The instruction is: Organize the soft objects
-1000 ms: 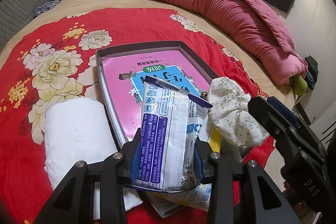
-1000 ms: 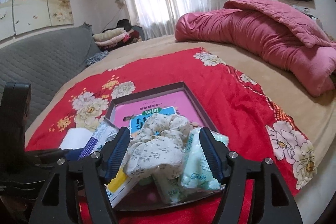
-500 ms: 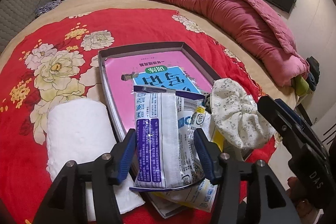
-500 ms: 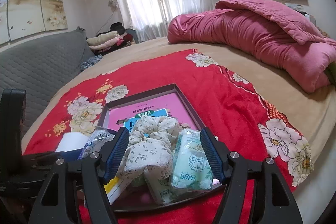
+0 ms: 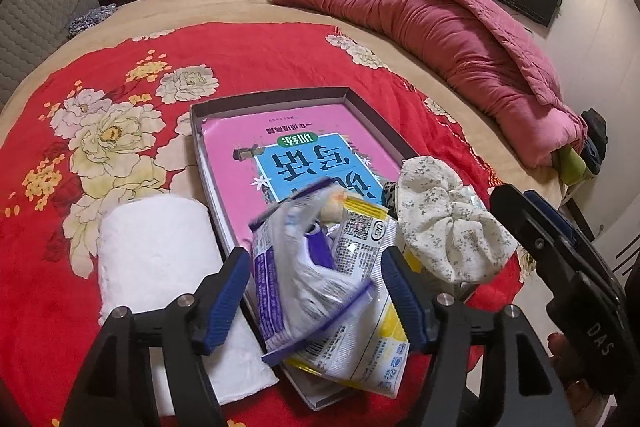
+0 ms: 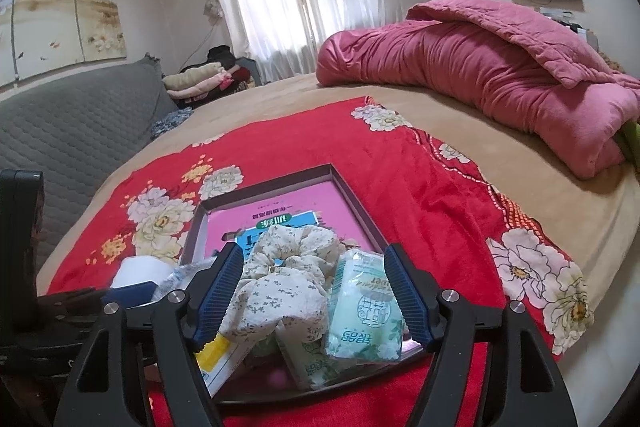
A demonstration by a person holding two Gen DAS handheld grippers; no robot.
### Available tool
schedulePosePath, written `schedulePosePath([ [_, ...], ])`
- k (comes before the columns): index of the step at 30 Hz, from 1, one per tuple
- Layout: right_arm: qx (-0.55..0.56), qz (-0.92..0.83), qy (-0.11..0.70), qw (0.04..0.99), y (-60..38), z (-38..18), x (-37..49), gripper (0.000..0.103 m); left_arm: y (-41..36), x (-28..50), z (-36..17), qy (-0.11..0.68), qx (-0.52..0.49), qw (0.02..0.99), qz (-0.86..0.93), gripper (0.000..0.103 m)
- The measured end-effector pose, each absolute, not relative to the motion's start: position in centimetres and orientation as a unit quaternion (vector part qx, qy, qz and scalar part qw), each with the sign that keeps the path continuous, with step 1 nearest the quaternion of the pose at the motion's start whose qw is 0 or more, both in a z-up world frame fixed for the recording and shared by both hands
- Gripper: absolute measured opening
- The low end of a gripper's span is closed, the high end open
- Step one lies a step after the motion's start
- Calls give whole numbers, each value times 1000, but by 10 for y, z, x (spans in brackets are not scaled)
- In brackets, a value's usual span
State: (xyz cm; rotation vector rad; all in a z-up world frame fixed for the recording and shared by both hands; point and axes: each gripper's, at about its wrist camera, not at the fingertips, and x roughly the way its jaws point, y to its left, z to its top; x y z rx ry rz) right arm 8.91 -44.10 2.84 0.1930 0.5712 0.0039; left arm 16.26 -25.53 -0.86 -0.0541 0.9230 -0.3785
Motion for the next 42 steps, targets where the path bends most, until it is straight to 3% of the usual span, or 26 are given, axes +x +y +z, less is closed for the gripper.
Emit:
schedulePosePath([
  [25, 81, 10, 327, 941, -380, 66, 18, 76, -195, 89, 40, 407, -36, 901, -145, 68],
  [42, 44, 30, 337, 940, -339, 68, -29, 76, -165, 38, 36, 423, -33, 899, -111, 68],
])
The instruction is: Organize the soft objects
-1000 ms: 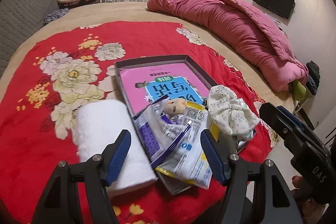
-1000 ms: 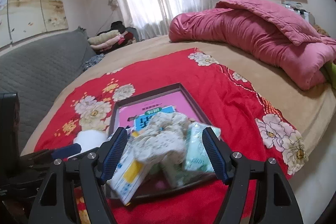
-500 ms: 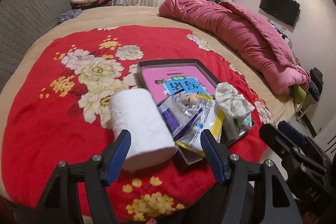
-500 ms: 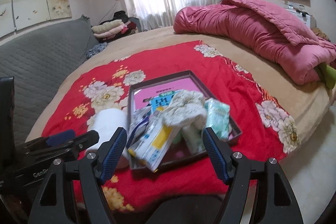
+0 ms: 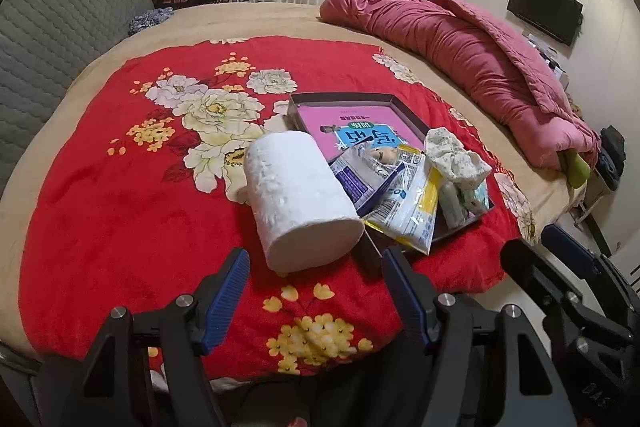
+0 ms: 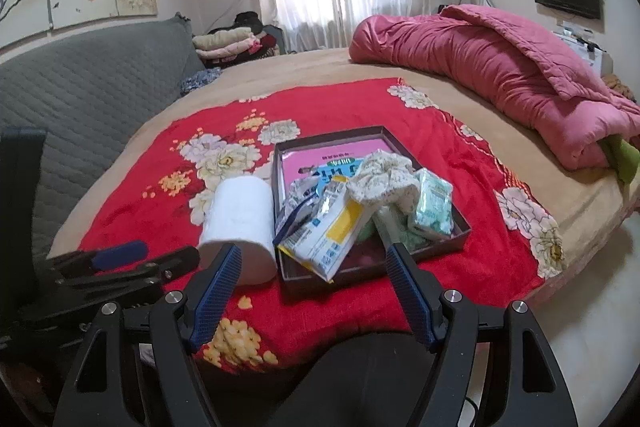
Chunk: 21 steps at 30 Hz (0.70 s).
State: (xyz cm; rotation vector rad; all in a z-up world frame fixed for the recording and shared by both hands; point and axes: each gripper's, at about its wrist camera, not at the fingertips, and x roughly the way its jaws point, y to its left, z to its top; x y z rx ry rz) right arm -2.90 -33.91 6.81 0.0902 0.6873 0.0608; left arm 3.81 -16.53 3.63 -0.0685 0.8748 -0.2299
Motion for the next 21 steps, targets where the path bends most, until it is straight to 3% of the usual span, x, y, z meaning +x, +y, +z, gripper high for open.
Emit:
schedulePosePath([
  [21, 45, 26, 342, 938, -342, 63, -36, 76, -167, 22, 39, 424, -19, 899, -111, 68],
])
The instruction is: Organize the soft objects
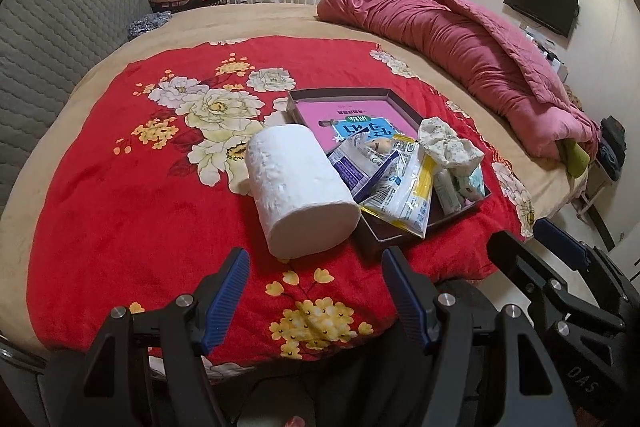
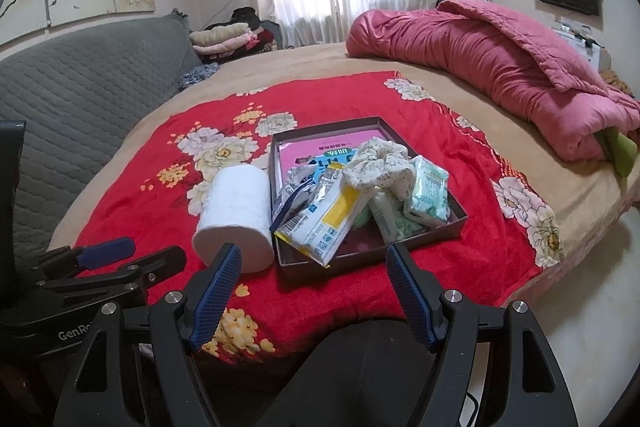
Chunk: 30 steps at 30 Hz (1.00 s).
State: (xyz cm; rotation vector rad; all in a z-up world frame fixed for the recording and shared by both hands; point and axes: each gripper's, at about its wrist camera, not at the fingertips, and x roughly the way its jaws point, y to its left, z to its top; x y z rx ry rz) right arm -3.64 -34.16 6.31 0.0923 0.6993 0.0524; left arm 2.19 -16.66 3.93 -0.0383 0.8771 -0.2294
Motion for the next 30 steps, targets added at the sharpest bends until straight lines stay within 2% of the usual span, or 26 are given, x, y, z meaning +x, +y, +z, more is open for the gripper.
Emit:
schedulePosePath([
  [30, 44, 28, 345, 937, -341, 61, -38, 76, -166, 20, 38, 430, -16, 897, -103, 68],
])
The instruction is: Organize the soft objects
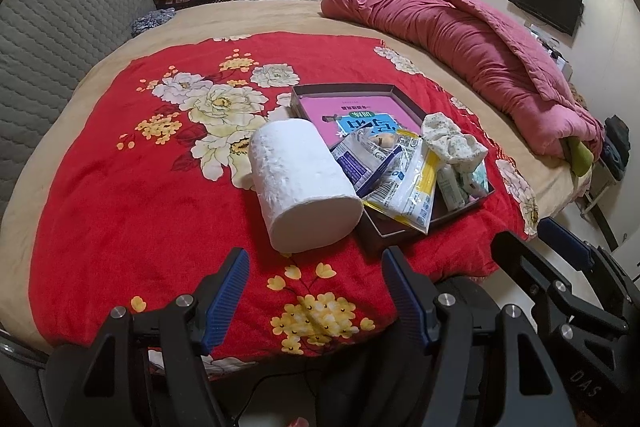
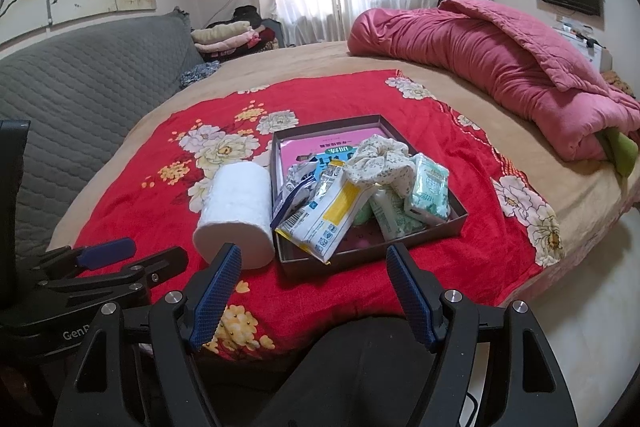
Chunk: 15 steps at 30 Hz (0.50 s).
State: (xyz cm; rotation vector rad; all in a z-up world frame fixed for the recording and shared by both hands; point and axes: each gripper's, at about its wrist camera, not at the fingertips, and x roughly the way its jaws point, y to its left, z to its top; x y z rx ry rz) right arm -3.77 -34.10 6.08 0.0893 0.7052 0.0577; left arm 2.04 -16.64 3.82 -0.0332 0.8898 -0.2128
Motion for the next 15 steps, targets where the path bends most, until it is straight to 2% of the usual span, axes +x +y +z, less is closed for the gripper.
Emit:
schedulePosePath([
  [15, 43, 28, 346, 937, -342, 61, -38, 76, -168, 20, 37, 430, -15, 897, -101, 68],
])
